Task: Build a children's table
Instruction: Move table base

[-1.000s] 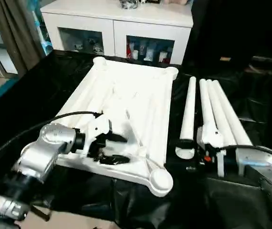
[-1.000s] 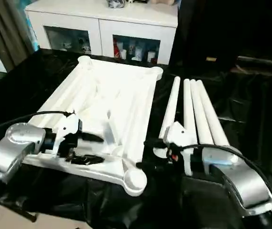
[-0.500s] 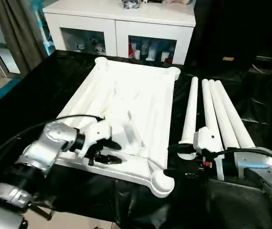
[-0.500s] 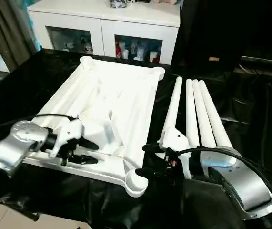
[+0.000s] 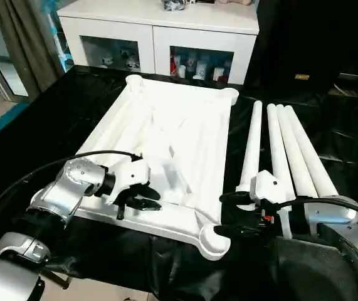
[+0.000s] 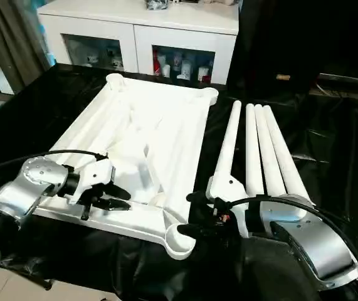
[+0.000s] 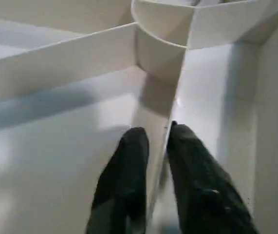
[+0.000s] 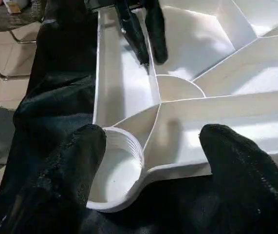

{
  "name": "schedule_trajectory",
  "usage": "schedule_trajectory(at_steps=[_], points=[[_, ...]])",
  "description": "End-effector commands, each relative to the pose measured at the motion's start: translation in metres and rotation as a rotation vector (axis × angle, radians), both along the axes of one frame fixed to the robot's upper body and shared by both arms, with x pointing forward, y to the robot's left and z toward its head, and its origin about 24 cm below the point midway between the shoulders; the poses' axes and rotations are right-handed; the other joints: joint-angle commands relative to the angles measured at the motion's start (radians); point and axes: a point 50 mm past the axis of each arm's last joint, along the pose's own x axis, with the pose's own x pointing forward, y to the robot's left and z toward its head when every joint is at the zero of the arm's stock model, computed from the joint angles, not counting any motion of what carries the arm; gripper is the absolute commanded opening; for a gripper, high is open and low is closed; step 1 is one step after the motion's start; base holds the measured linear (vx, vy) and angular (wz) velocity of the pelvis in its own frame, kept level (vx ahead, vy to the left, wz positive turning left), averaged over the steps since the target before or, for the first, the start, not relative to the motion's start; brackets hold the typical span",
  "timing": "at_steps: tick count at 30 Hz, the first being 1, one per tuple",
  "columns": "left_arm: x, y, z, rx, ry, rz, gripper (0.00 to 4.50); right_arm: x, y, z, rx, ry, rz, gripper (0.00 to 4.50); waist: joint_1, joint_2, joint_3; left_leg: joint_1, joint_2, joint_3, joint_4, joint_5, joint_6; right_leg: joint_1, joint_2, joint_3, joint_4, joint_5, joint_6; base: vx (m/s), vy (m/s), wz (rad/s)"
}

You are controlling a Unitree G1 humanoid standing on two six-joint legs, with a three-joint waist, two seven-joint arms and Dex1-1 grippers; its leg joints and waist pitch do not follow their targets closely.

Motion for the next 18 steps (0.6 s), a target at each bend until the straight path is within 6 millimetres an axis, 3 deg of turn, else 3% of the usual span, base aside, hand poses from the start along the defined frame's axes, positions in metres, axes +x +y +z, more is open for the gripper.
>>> schedule_trajectory(at_steps=[1,7,18], points=[[0.0024,-0.0041,0.0049,0.023,-0.034,-0.049,0.55,-0.0012,0.0011,0.0025,-0.012,-0.015,0.002,3.56,0.003,0.008,-0.058,-0.012,0.049,-0.011,-0.092,-0.128,0.019,0.061,-0.08,0.051,-0.067,-0.212,-0.234,0.0,0.0,0.0],[0.0029,-0.0052,0.0033,0.045,-0.066,-0.076,0.16,-0.0013,0.0011,0.0024,-0.01,-0.014,0.001,3.56,0.002,0.011,-0.059,-0.013,0.05,-0.011,-0.091,-0.115,0.018,0.063,-0.08,0.051,-0.062,-0.165,-0.248,0.0,0.0,0.0],[0.0036,-0.0094,0.0109,0.141,-0.316,-0.217,0.06,-0.0024,0.0032,0.0041,-0.004,-0.015,0.003,3.56,0.002,0.009,-0.056,-0.011,0.05,-0.012,-0.094,-0.154,0.015,0.059,-0.079,0.052,-0.074,-0.267,-0.209,0.0,0.0,0.0]])
